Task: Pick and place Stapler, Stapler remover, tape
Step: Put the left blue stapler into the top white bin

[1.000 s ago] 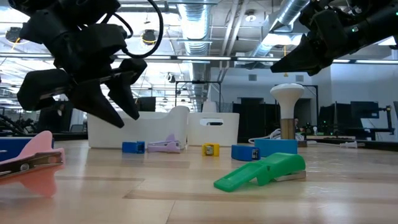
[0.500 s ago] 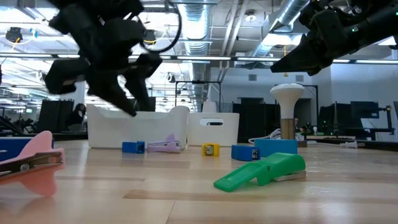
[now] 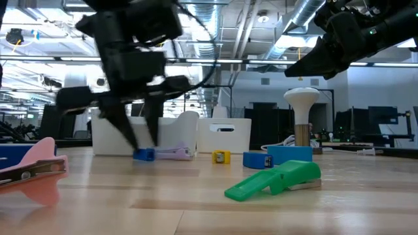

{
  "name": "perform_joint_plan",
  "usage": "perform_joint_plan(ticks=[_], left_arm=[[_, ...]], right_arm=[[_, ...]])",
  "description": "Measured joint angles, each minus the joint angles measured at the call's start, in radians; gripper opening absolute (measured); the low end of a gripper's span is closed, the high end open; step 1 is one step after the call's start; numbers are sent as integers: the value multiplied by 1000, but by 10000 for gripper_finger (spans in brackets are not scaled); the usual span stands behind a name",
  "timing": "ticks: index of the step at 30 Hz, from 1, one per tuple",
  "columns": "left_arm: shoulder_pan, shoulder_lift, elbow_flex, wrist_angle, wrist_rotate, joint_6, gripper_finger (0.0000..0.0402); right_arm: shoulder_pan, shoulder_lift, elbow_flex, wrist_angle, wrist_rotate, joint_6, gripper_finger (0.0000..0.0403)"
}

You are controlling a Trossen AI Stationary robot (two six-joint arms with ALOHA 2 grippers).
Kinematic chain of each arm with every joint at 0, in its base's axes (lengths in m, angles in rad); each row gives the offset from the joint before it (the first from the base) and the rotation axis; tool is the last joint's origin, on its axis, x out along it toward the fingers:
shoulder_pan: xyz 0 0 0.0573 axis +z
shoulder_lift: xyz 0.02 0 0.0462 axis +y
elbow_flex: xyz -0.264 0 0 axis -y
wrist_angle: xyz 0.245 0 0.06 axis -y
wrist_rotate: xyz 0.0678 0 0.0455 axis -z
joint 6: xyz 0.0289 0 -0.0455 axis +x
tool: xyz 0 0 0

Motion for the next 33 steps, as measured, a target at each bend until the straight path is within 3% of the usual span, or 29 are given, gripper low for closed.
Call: perform_joint_plan(ticks=[5,10,17,26,33], left_arm=[[5,-8,34,-2,8,0,112],[6,-16,33,-14,91,-50,111],[32,-9,33,-14,88,-127,112],[68,-9,33,-14,90,-195,157],[68,-9,33,-14,135,-239,163]], right_arm=[[0,0,0,-12,0,1,0],[1,0,0,-21,0,1,0],[1,0,0,-21,-1,2,0],[1,0,0,-19,-3,2,0],[1,0,0,-20,-3,2,0]])
